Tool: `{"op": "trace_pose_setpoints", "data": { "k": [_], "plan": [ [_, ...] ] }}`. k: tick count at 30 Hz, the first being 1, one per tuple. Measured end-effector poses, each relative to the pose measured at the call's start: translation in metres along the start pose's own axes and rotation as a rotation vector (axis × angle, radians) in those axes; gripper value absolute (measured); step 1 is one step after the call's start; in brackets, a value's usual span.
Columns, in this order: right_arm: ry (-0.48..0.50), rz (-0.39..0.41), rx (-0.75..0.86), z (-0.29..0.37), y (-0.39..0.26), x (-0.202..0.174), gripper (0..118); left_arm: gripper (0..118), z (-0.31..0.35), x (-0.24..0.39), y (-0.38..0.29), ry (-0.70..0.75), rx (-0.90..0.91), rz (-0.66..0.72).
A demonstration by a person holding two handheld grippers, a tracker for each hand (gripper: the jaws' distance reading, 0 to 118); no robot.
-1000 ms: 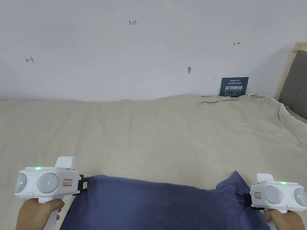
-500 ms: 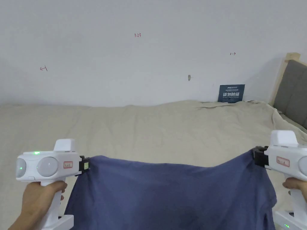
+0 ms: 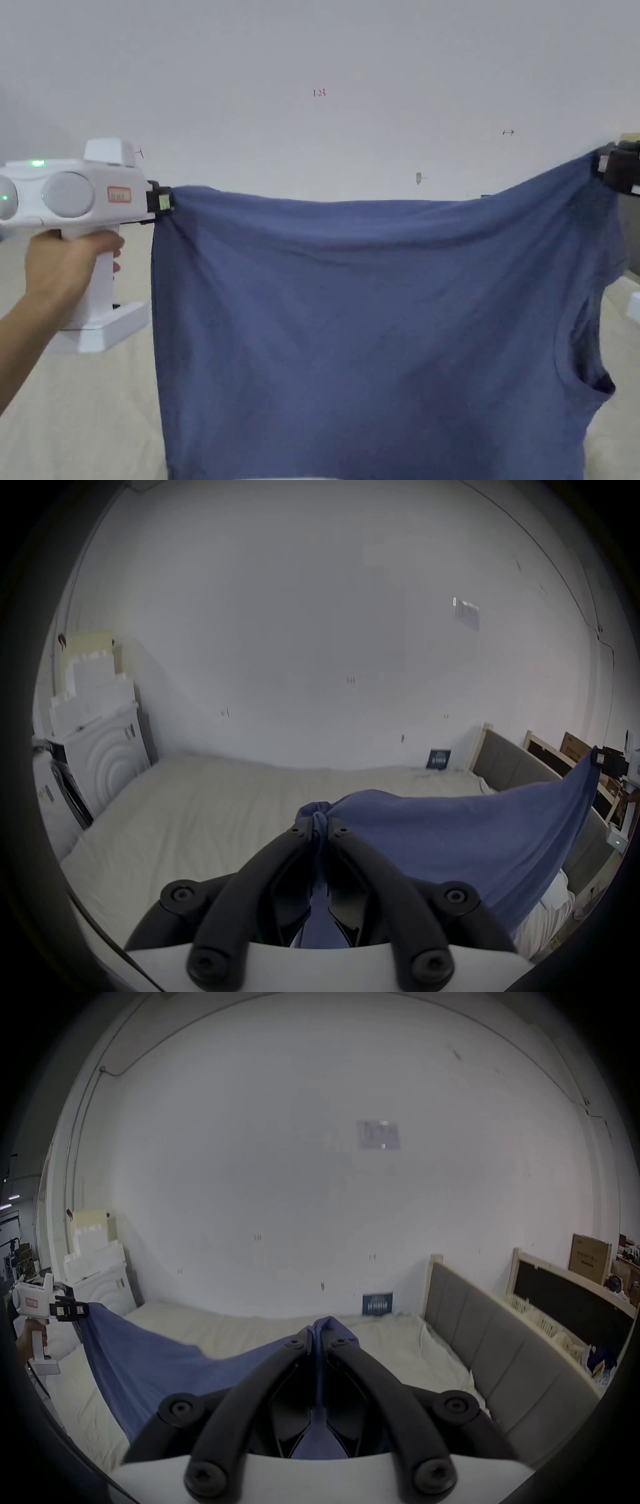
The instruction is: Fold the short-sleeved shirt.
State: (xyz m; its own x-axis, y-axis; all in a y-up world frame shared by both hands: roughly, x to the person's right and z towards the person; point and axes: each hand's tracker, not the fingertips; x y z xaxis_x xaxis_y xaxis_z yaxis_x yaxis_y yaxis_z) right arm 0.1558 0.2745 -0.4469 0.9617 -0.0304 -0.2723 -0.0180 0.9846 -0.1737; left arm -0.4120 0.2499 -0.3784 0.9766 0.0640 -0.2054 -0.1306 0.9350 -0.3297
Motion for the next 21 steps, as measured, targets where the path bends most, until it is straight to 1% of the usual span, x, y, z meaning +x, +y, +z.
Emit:
{"op": "trace_pose_setpoints", "data": {
  "k": [6,10,15,21],
  "plan": [
    [-0.013,-0.001,0.114,-0.009,0.064,-0.006,3,5,0.019,0.005,0.066,0.028,0.113,-0.021],
    [-0.022,0.014,0.146,-0.022,0.087,-0.007,3,5,0.015,0.002,0.092,0.051,0.152,-0.034],
    [-0.009,0.021,0.15,-0.044,0.087,-0.007,3,5,-0.01,-0.002,0.102,0.06,0.155,-0.041],
    [-0.019,0.037,0.097,-0.082,0.052,-0.002,3,5,-0.057,0.0,0.073,0.071,0.089,-0.077]
  ]
}}
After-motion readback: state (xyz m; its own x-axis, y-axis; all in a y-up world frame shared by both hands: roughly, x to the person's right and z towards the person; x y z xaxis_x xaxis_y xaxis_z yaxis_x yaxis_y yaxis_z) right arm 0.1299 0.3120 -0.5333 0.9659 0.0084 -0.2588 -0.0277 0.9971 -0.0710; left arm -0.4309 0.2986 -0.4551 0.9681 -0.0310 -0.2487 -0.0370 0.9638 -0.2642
